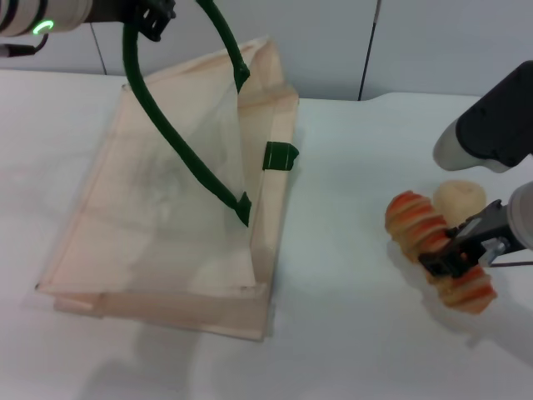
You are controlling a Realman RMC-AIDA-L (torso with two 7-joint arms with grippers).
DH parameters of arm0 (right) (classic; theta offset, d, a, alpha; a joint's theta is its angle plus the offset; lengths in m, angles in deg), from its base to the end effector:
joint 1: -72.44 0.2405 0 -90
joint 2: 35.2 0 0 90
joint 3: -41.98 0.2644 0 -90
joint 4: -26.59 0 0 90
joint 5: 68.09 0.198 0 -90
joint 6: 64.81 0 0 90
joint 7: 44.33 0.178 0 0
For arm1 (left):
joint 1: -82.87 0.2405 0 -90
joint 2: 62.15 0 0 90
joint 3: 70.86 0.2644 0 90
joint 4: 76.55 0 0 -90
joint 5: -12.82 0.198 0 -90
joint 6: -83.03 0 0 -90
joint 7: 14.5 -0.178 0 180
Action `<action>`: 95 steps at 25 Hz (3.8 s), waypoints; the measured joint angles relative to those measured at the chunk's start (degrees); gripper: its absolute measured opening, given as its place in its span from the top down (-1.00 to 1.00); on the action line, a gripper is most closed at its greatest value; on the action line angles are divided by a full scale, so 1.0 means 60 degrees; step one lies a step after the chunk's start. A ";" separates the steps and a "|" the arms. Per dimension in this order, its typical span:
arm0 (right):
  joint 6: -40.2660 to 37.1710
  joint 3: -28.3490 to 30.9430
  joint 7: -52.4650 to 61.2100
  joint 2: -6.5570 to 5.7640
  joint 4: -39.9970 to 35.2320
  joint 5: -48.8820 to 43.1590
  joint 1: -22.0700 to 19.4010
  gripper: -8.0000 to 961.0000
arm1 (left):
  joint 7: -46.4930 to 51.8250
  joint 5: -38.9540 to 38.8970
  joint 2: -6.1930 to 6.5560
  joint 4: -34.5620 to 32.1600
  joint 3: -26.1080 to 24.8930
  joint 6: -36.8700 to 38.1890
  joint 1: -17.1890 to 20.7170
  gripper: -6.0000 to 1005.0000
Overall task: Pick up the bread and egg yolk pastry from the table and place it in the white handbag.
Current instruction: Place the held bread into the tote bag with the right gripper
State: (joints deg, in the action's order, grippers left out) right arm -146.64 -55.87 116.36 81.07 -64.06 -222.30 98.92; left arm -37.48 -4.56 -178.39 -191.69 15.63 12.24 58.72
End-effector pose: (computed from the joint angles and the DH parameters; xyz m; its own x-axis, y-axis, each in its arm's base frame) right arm 0.2005 0.3373 -0.0413 0.7619 -0.6144 0.2049 -0.4168 -0.7073 -0.5711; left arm -0.1093 0.3810 0.0791 0.9594 0.2611 0.1069 0.2241 -0.4748 -0.8511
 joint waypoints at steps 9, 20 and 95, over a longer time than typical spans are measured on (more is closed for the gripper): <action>0.0449 0.0152 -0.0188 -0.0004 0.0122 -0.0018 0.0143 0.08 | 0.0029 -0.0096 -0.0004 -0.0117 0.0252 0.0018 -0.0091 0.72; 0.1524 -0.0793 -0.0335 0.0016 0.1391 0.1090 0.1197 0.21 | 0.0035 -0.0112 -0.0005 -0.0118 0.0354 -0.0063 -0.0282 0.72; 0.6714 -0.2609 -0.1166 0.0013 0.5815 0.2968 0.4840 0.48 | 0.0504 -0.0084 -0.0007 -0.0026 0.1920 0.0161 -0.1299 0.72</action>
State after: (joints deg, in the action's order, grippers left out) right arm -106.36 -71.52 109.36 81.14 -29.17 -204.49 127.95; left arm -34.46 -5.06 -178.44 -191.85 27.16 13.21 50.93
